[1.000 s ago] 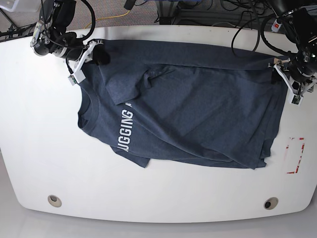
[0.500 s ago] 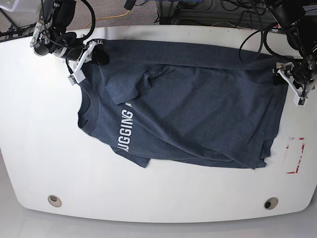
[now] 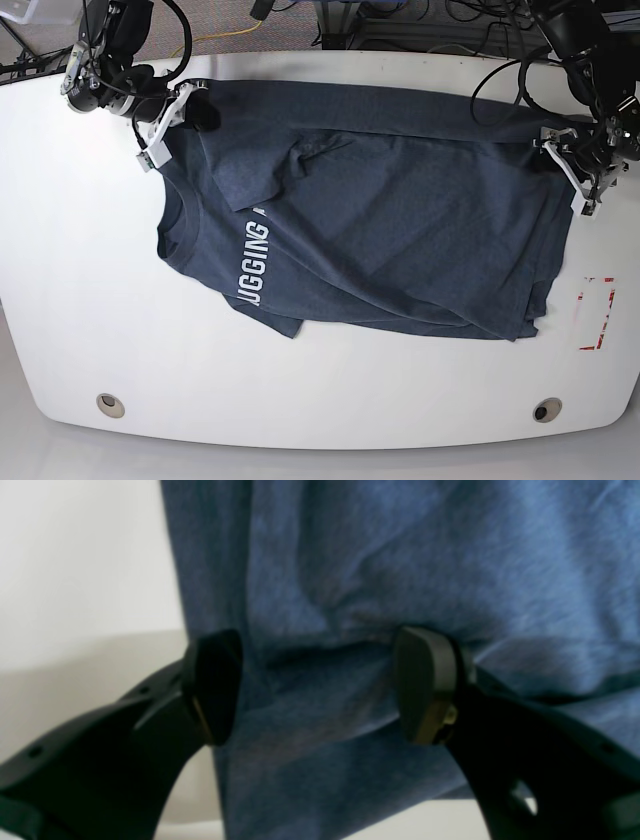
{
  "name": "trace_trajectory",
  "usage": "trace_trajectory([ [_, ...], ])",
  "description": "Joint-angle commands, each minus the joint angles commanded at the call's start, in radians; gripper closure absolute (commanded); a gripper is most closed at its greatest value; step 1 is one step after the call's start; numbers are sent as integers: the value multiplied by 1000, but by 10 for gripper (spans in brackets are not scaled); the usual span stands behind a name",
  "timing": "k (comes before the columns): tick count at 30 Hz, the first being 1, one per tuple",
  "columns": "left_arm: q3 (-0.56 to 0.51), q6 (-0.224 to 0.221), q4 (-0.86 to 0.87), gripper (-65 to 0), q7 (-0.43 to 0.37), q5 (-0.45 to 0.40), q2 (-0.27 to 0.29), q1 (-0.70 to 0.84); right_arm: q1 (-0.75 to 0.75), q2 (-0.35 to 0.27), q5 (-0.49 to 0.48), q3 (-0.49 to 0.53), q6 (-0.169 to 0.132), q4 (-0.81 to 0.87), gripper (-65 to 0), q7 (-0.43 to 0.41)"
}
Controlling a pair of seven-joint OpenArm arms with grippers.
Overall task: Fold the T-shirt properly
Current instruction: 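Move both grippers to the shirt edge and grasp it, then adjust the grasp on the shirt edge with both grippers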
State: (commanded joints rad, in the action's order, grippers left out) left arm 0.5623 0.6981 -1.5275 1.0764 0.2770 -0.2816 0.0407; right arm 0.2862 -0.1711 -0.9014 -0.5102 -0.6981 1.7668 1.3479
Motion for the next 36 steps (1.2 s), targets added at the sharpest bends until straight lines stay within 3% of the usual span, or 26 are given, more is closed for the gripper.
trace_trajectory([
  [3, -9, 0, 0, -406, 0, 0, -2, 0, -6, 0, 0, 0, 0, 0, 0, 0],
  [6, -11, 0, 0, -240, 0, -6, -2, 0, -9, 2, 0, 0, 0, 0, 0, 0],
  [8, -12, 0, 0, -81, 0, -5, -2, 0, -11, 2, 0, 0, 0, 0, 0, 0],
  [10, -12, 0, -6, -3, -2, -5, -2, 0, -11, 2, 0, 0, 0, 0, 0, 0],
  [11, -11, 0, -11, 0, -2, -3, -2, 0, -11, 2, 0, 0, 0, -2, 0, 0],
  [24, -6, 0, -209, 0, 3, 0, -2, 46, -11, 2, 0, 0, 0, -2, 0, 0],
  [26, -2, 0, -229, -8, 40, 0, -6, 57, -11, 2, 0, 0, 0, -2, 0, 0],
  [29, 41, 0, -230, -119, 94, 3, -29, 60, -11, 2, 0, 0, 0, -2, 0, 0],
  [33, 155, 0, -224, -339, 110, 3, -11, 55, -11, 2, 0, 0, 0, -2, 0, 0],
  [36, 180, 0, -224, -378, 115, 3, -3, 55, -11, 2, 0, 0, 0, -2, 0, 0],
])
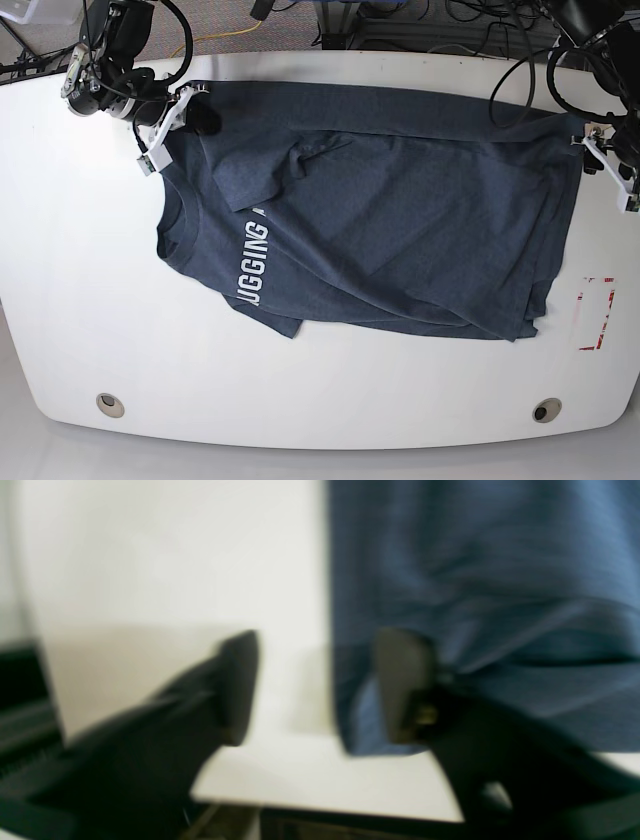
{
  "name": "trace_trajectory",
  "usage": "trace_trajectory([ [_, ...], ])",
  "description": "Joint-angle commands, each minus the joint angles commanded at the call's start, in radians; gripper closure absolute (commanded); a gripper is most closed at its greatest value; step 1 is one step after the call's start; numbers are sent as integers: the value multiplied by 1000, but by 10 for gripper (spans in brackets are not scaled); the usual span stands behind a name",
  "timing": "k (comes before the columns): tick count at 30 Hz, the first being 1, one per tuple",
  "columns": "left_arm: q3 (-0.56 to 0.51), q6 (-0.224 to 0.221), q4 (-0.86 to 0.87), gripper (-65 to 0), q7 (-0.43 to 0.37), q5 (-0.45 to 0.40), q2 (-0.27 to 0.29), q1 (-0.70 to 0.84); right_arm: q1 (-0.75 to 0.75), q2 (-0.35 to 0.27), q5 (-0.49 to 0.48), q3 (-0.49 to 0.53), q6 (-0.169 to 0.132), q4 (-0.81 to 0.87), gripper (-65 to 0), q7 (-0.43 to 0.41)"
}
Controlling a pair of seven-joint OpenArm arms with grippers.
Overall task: Fold the T-shirt properly
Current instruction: 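Adjust the grasp on the shirt edge with both grippers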
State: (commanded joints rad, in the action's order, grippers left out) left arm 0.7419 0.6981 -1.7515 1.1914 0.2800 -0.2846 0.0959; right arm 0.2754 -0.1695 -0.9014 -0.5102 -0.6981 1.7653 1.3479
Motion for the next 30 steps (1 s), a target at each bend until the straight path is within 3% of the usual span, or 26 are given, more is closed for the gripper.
trace_trajectory([
  [12, -2, 0, 176, -378, 0, 0, -2, -6, -6, 0, 0, 2, 0, 0, 0, 0],
  [19, -60, 0, 178, -378, 0, 0, -2, 2, -5, 0, 0, 2, 0, 0, 0, 0],
  [30, -66, 0, 172, -378, 0, 2, 0, 31, -6, 0, 0, 2, 0, 0, 0, 0],
])
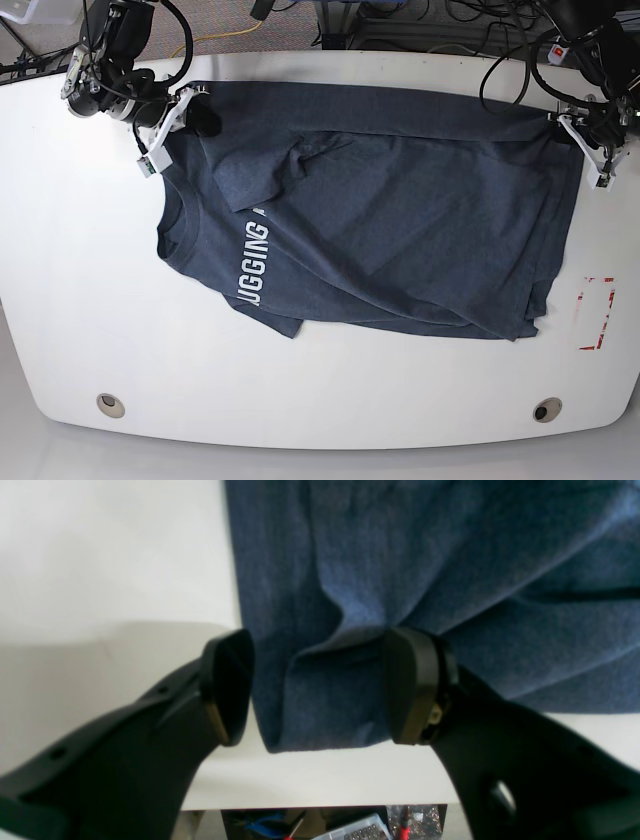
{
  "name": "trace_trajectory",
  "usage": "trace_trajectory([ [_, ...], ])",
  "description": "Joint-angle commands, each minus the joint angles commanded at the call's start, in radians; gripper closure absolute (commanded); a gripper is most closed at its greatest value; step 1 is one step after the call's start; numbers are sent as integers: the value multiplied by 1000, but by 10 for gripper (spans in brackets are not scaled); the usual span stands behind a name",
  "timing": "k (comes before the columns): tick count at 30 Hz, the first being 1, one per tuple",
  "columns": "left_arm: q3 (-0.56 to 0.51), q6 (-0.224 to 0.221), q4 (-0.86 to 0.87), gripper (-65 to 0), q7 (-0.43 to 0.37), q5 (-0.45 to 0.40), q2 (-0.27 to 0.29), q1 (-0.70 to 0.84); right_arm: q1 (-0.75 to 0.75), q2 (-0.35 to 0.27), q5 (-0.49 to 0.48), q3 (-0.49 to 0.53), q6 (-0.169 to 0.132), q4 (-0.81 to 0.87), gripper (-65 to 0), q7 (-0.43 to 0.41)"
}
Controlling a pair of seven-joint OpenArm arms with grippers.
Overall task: Fold the T-shirt properly
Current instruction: 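Adjust the grasp on the shirt edge with both grippers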
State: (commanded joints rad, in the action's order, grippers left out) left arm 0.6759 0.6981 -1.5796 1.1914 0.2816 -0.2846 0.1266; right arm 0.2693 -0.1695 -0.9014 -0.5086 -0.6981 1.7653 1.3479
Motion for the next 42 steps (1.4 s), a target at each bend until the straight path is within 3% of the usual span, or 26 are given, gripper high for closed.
trace_trajectory([
  [11, -51, 0, -71, -378, 63, 175, -54, 57, -5, 2, 0, 0, 0, 0, 0, 0],
  [42, -84, 0, 25, -378, 34, 175, -60, 37, -15, 28, -3, 38, 0, -63, 0, 0],
])
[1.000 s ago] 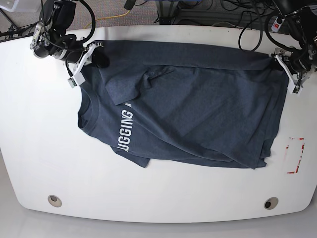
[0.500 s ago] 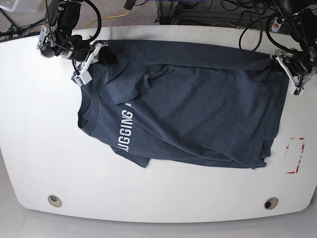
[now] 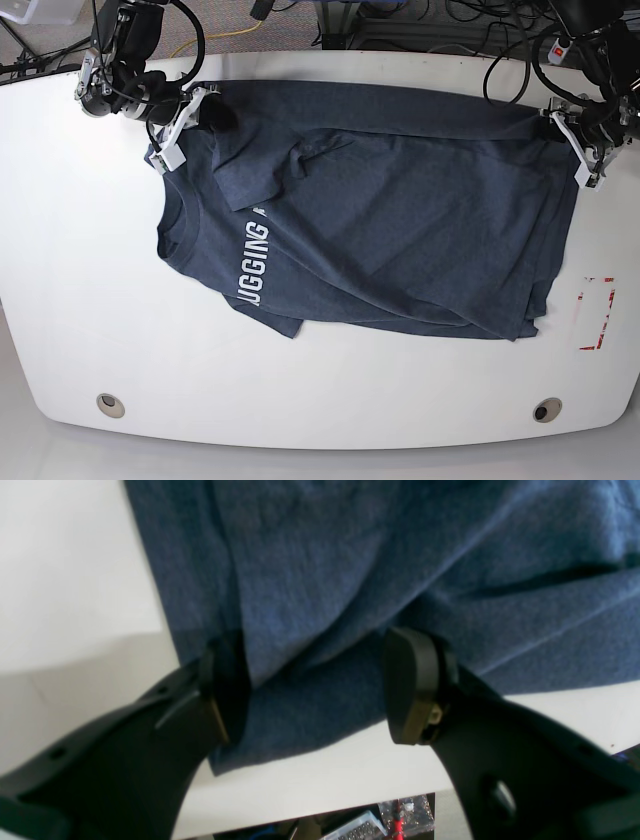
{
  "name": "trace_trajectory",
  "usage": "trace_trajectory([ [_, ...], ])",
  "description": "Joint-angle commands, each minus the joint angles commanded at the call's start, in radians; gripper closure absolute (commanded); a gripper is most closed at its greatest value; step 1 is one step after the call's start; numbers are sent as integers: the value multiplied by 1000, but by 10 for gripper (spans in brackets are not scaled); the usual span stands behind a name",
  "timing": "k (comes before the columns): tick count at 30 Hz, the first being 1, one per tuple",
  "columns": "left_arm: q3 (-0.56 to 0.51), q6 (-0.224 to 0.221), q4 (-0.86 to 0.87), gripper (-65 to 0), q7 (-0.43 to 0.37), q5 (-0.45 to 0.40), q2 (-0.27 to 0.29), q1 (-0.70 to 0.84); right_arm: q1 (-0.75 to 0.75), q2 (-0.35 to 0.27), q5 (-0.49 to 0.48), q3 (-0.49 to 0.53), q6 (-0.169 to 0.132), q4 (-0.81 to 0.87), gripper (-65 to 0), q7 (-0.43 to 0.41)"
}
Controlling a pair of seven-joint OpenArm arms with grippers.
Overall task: Fold the T-shirt properly
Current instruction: 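Adjust the grasp on the shirt edge with both grippers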
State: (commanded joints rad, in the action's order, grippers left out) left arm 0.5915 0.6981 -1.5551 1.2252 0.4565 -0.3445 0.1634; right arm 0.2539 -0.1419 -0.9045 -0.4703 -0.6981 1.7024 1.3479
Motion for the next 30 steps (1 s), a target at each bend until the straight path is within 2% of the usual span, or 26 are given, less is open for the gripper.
trace_trajectory([
  [3, 0, 0, 5, -332, 0, -11, 2, -3, 0, 0, 0, 0, 0, -2, 0, 0],
  [7, -21, 0, 3, -135, -3, -52, 6, -5, 0, 0, 0, 0, 0, -3, 0, 0],
  [9, -23, 0, -5, -71, -3, -54, 8, -5, -2, 0, 0, 0, 0, -3, 0, 0],
  [16, 6, 0, -61, -56, -12, -51, 9, -3, -14, 0, 0, 0, 0, -5, 0, 0],
  [23, -44, 0, -110, -63, -9, -55, 3, -2, -21, 0, 2, 0, 0, -5, 0, 0],
  [30, -44, 0, -107, -51, -9, -58, 8, -3, -21, 0, 2, 0, 0, -6, 0, 0],
])
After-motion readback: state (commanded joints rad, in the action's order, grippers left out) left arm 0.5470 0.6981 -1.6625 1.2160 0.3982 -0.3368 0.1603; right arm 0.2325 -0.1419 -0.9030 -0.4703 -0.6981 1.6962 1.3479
